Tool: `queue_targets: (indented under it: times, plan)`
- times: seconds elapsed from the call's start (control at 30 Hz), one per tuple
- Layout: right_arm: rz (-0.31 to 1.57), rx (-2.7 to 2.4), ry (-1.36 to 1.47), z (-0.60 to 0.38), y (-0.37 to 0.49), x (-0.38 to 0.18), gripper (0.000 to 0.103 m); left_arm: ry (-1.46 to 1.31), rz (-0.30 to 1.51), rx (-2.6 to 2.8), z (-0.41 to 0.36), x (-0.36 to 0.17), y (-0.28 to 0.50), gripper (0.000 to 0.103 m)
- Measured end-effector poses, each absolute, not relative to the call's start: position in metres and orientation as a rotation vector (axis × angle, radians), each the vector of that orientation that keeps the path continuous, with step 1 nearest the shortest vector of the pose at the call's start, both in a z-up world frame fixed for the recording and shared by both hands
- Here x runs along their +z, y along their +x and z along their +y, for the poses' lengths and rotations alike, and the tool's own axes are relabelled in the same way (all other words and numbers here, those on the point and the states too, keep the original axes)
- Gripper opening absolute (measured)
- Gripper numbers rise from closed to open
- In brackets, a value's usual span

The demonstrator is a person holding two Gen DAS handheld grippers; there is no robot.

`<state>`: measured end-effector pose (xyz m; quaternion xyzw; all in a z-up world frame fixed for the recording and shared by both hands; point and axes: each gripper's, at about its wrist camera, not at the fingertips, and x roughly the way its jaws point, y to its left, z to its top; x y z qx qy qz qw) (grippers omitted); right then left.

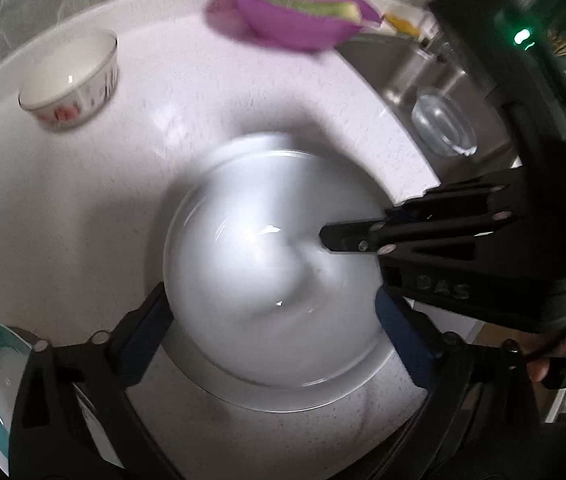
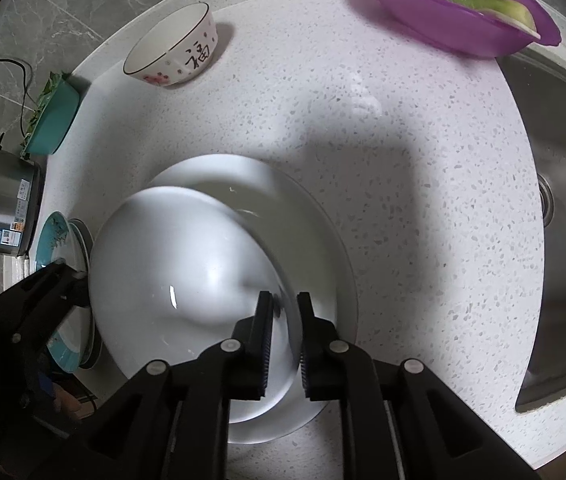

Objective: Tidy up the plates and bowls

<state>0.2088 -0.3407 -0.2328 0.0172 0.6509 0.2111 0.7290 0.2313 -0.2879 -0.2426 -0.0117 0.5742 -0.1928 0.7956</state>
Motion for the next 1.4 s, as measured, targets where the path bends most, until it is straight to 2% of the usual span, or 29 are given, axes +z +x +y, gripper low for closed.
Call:
queue_targets:
  times: [0.27,0.4,0.5,0.57,0.67,0.87,1.0,1.1,1.2,1.3,1.4]
  plan:
    - [1.428,0.440,0.041,-0.334,0.205,-0.243,0.010,-0.043,1.223,-0.426,-0.278,-0.231,0.228,0.101]
    - [1.428,0.454,0.075,-0.335,0.210,-0.243,0.021,-0.075,1.216,-0.436,-0.266,-0.218,0.222,0.101]
    - [1.410,0.467,0.094,-0.333,0.211,-0.235,0.051,-0.136,1.217,-0.471,-0.251,-0.205,0.219,0.101]
    - [1.393,0.454,0.083,-0.331,0.211,-0.227,0.078,-0.164,1.210,-0.502,-0.240,-0.192,0.219,0.102]
    - [1.348,0.455,0.115,-0.331,0.212,-0.208,0.092,-0.161,1.181,-0.519,-0.226,-0.174,0.219,0.102]
    - [1.354,0.446,0.122,-0.327,0.216,-0.206,0.091,-0.212,1.205,-0.532,-0.197,-0.169,0.223,0.102]
    - [1.293,0.459,0.153,-0.330,0.216,-0.175,0.090,-0.252,1.181,-0.526,-0.164,-0.155,0.237,0.102]
    - [1.166,0.511,0.174,-0.324,0.229,-0.130,0.090,-0.273,1.135,-0.428,-0.122,-0.143,0.272,0.102]
    - [1.116,0.559,0.163,-0.309,0.253,-0.110,0.091,-0.300,1.097,-0.352,-0.081,-0.136,0.314,0.102]
    - [1.118,0.599,0.167,-0.287,0.288,-0.108,0.092,-0.288,1.080,-0.322,-0.055,-0.141,0.359,0.102]
    - [1.200,0.573,0.208,-0.265,0.329,-0.128,0.094,-0.254,1.131,-0.282,-0.045,-0.164,0.401,0.102]
